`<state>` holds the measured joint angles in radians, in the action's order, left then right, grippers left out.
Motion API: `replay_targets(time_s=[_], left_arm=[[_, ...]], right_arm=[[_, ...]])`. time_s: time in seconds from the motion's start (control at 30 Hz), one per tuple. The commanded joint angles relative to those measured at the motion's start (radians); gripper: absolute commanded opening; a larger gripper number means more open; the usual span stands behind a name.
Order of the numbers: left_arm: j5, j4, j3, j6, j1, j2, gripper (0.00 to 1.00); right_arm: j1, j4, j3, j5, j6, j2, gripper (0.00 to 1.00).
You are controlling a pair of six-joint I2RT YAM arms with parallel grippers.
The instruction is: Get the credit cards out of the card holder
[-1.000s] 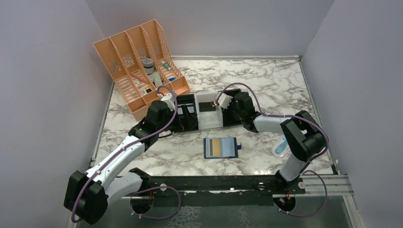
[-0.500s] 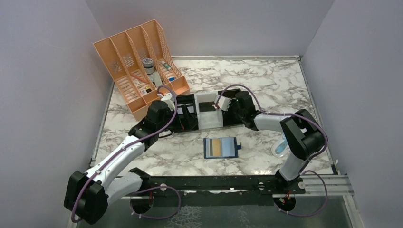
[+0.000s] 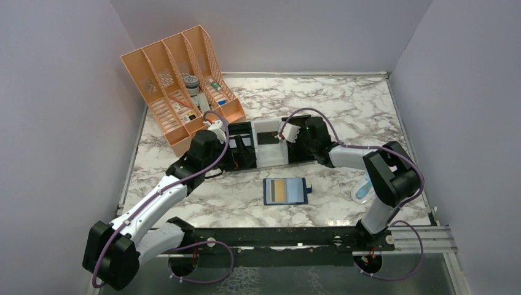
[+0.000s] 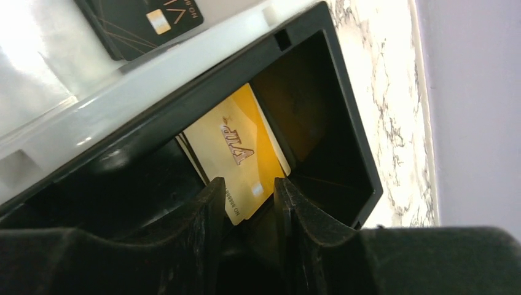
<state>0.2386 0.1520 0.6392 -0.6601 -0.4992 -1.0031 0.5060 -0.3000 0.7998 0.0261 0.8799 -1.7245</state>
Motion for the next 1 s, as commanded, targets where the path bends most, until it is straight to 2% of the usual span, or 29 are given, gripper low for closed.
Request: replay_targets(time_s=[0.0,0.17,0.27,0.43,0.6,0.77,0.87,0.97], left_arm=[[0.005,0.002,0.021,-0.006,0.003,0.011,0.99],[0.026,-0.028,0.012,-0.022,0.002,-0.001,0.99],[0.041,-0.041,0.010,-0.026,0.004,-0.012,0.99],[0.044,-0.048,0.008,-0.024,0.002,-0.022,0.99],[0.066,-0.070,0.002,-0.022,0.003,-0.035,0.99],[0.091,-0.095,-0.010,-0.026,0.003,-0.061,0.99],[0.103,-0.124,-0.025,-0.035,0.003,-0.071,0.99],[0.120,-0.146,-0.039,-0.047,0.002,-0.085,0.99]], right_arm=[[-0.006,-0.074,0.028,-0.046,-0.084,0.012,0.36],[-0.006,-0.150,0.001,-0.011,-0.245,0.108,0.37],[-0.006,-0.191,-0.020,-0.044,-0.364,0.161,0.37],[-0.006,-0.102,-0.023,-0.102,-0.689,0.246,0.32],[-0.006,0.059,-0.040,-0.152,-1.007,0.381,0.30],[-0.007,0.069,-0.116,-0.029,-1.158,0.527,0.30],[-0.005,0.086,-0.148,0.048,-1.312,0.583,0.29],[-0.005,0.060,-0.182,0.230,-1.421,0.584,0.28]])
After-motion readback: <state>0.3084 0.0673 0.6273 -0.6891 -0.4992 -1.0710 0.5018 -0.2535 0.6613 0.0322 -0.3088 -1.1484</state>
